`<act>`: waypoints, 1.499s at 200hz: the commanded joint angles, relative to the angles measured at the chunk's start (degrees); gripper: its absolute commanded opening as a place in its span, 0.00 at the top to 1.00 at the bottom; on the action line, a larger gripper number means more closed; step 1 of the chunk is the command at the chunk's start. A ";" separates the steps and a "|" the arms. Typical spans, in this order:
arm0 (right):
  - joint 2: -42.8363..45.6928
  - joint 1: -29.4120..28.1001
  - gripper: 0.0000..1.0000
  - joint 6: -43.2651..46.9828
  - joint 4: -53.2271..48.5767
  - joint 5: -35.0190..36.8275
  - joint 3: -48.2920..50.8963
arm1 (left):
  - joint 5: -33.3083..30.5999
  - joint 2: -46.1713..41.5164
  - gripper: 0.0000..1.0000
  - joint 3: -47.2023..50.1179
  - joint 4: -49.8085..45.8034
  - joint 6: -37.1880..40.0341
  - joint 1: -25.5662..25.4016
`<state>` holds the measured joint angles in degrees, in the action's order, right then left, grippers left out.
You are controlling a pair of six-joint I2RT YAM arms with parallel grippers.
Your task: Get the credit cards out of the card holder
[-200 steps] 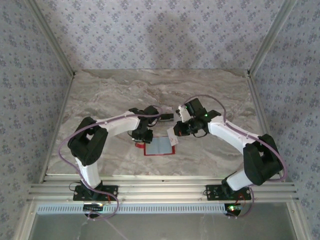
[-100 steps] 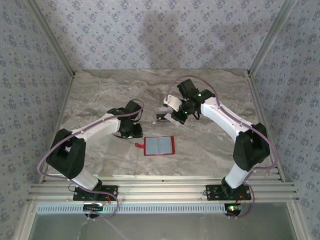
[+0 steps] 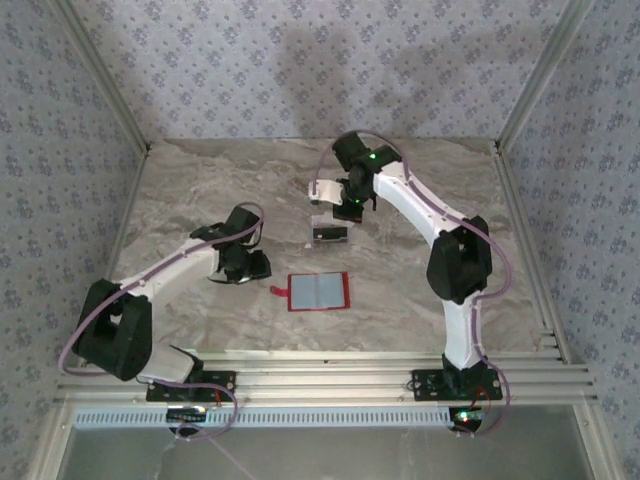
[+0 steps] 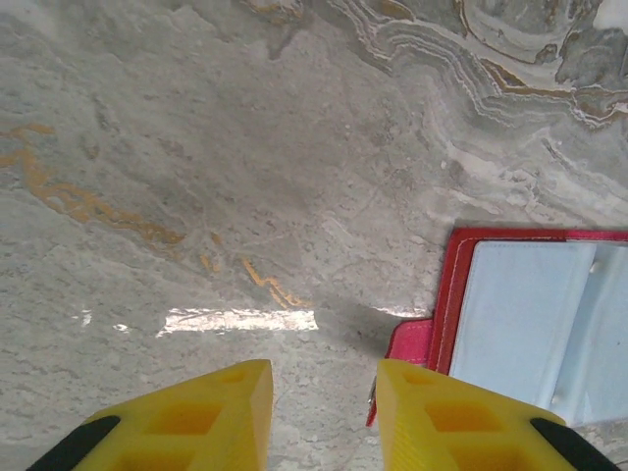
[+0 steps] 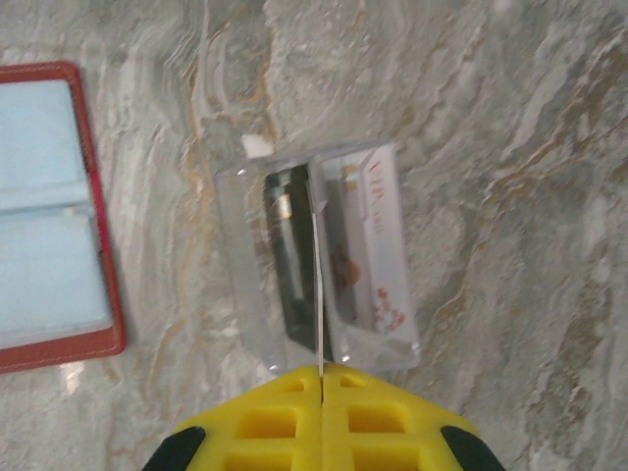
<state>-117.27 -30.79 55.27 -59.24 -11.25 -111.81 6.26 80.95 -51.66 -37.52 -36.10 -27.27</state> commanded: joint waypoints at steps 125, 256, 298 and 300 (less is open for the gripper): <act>-11.98 -0.75 1.00 10.29 -3.87 1.66 -10.29 | 0.60 -4.20 0.65 1.12 -3.46 -0.33 2.04; -13.57 1.21 1.00 9.86 -7.74 2.41 -10.36 | 0.91 -3.96 0.65 1.11 -3.88 -0.10 2.31; -13.78 0.32 0.86 9.79 -5.06 2.54 -10.36 | 0.97 -4.30 0.65 1.02 -4.04 -0.20 2.31; -13.71 0.27 0.85 9.80 -5.02 2.54 -10.36 | 0.95 -4.37 0.65 1.03 -4.05 -0.20 2.31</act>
<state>-129.56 -29.89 58.02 -63.02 -10.70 -120.68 6.48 77.87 -50.41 -40.12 -36.27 -25.21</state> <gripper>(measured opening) 0.104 0.350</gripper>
